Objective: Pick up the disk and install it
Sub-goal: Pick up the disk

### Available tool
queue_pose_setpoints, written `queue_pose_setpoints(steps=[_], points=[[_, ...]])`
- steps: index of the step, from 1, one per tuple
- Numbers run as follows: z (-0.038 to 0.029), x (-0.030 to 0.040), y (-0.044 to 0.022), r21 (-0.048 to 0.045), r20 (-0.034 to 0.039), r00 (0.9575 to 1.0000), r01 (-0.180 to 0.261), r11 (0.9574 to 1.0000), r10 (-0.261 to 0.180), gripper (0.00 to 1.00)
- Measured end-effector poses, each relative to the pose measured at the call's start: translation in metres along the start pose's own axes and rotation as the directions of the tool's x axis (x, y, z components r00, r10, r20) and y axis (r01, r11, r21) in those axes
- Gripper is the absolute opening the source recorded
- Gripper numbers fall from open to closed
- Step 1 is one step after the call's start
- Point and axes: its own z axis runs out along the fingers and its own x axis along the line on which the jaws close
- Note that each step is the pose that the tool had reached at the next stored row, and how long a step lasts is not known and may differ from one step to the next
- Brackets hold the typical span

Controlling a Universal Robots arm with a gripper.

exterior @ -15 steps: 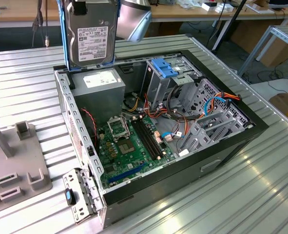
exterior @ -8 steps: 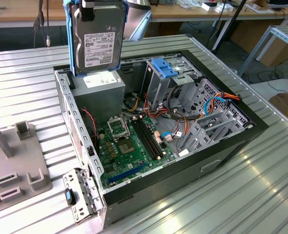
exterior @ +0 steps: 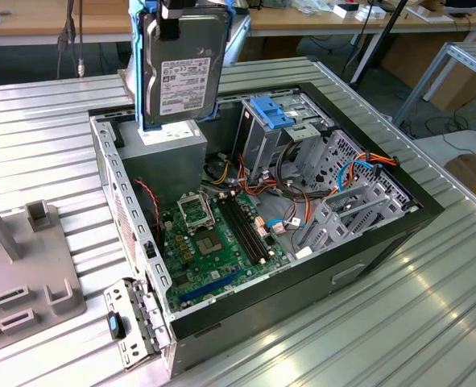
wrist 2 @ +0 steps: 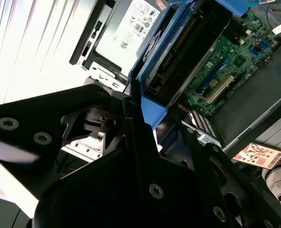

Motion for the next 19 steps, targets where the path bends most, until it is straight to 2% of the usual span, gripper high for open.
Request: queue_pose_setpoints(steps=[5, 6, 8, 12, 13, 16, 19], points=[[-0.0012, 0.0297, -0.0023, 0.0, 0.0, 1.0, 0.0, 1.0, 0.0, 0.37], [-0.0016, 0.0397, -0.0021, 0.0, 0.0, 1.0, 0.0, 1.0, 0.0, 0.37], [-0.0022, 0.0535, -0.0017, -0.0001, -0.0001, 1.0, 0.0, 1.0, 0.0, 0.37], [-0.0029, 0.0681, -0.0014, -0.0001, -0.0001, 1.0, 0.0, 1.0, 0.0, 0.37], [-0.0033, 0.0796, -0.0011, 0.0, 0.0, 1.0, 0.0, 1.0, 0.0, 0.37], [-0.0044, 0.1019, -0.0006, 0.0, -0.0001, 1.0, 0.0, 1.0, 0.0, 0.37], [-0.005, 0.1165, -0.0003, -0.0001, -0.0001, 1.0, 0.0, 1.0, 0.0, 0.37]])
